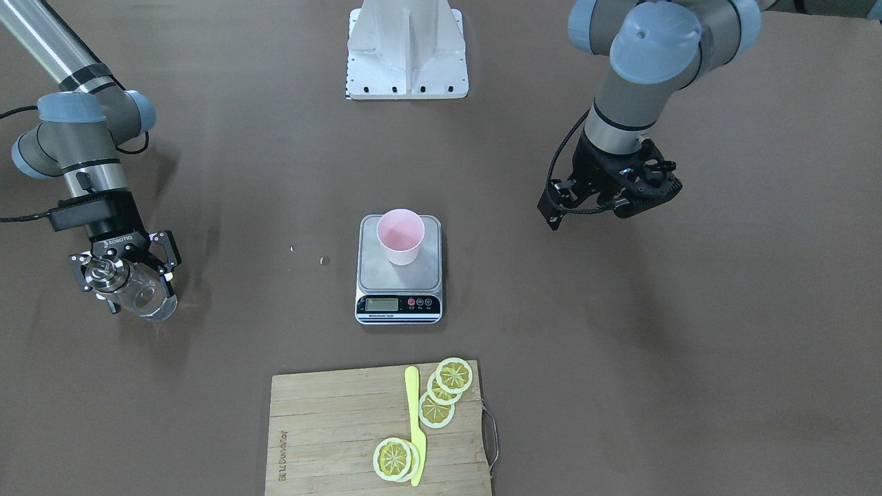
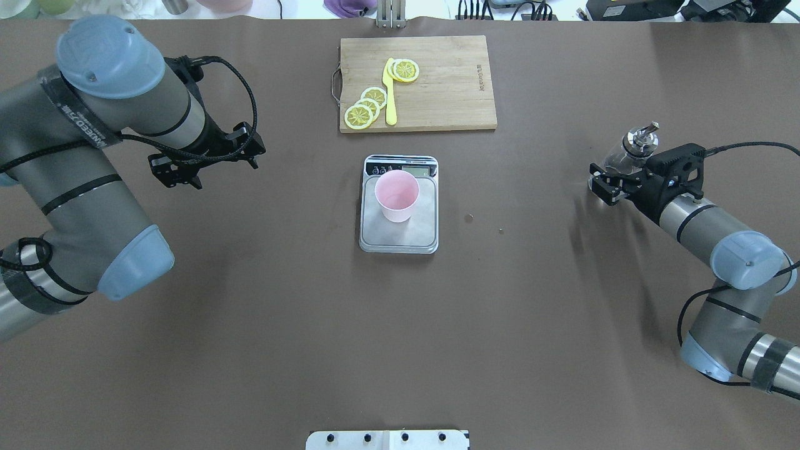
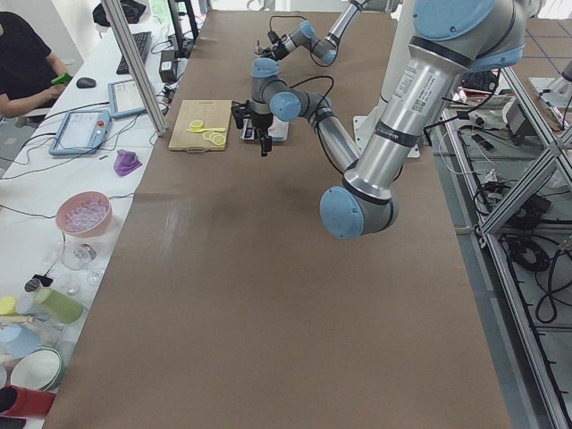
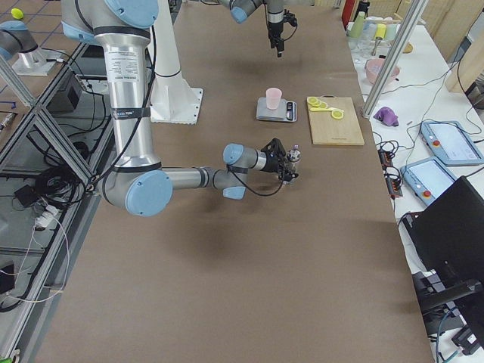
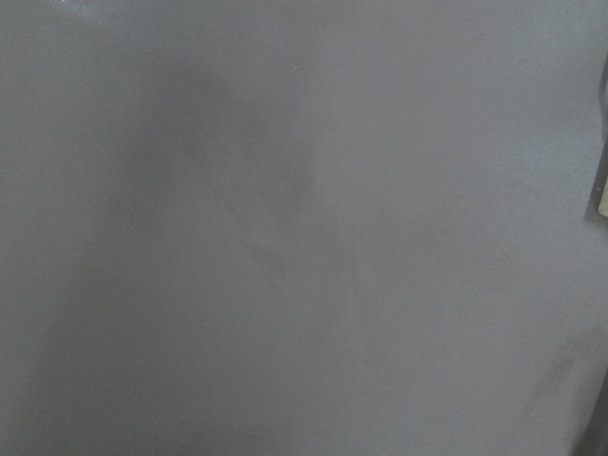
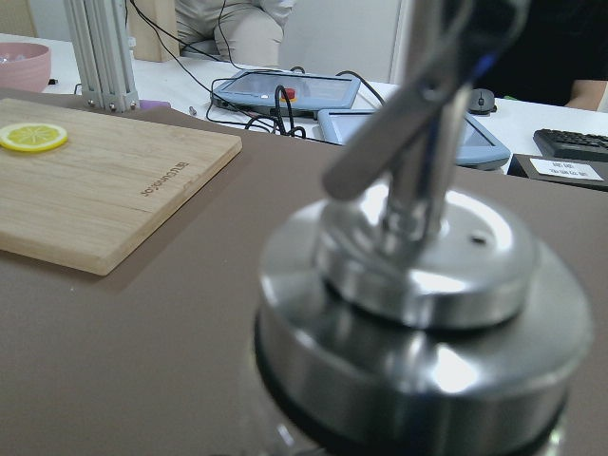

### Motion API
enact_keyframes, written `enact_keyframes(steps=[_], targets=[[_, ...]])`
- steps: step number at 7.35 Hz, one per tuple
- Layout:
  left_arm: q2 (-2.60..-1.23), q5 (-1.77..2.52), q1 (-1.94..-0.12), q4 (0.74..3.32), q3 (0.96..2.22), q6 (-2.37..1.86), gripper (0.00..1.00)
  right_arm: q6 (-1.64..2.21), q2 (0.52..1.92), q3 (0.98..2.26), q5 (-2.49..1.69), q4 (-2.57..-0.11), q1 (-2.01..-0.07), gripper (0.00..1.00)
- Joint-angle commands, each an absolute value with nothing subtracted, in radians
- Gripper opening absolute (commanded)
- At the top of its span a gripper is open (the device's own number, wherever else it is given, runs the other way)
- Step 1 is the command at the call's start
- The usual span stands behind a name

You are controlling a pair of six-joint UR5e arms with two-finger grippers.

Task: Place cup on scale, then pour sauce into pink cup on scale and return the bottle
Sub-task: 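Close the right gripper around the glass sauce bottle, then lift the sauce bottle with the right gripper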

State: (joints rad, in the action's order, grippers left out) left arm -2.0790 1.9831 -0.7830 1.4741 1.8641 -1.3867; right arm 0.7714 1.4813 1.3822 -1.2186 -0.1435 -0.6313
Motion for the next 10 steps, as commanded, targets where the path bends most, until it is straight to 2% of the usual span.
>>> enact_keyframes(steps=[1,2,3,4,8,10], targets=[[-2.079,1.983,-0.784,1.474,1.864,-1.387,0.98,0.769,1.497,1.378,-1.223,-0.105,-0.632,0.73],[-2.079,1.983,-0.782,1.474,1.864,-1.387,0.98,0.767,1.497,1.355,-1.233,-0.069,-0.632,0.67],[-2.079,1.983,-0.784,1.474,1.864,-1.387,0.98,0.769,1.494,1.351,-1.239,-0.061,-0.632,0.36],[-2.079,1.983,-0.784,1.474,1.865,-1.387,0.98,0.761,1.488,1.356,-1.271,-0.061,-0.646,0.0],[-2.079,1.983,-0.784,1.474,1.865,-1.387,0.98,0.755,1.462,1.368,-1.578,-0.083,-0.871,0.0],[-2.079,1.985,-0.791,1.474,1.864,-1.385,0.98,0.753,1.386,1.399,-1.609,-0.206,-0.913,0.0]])
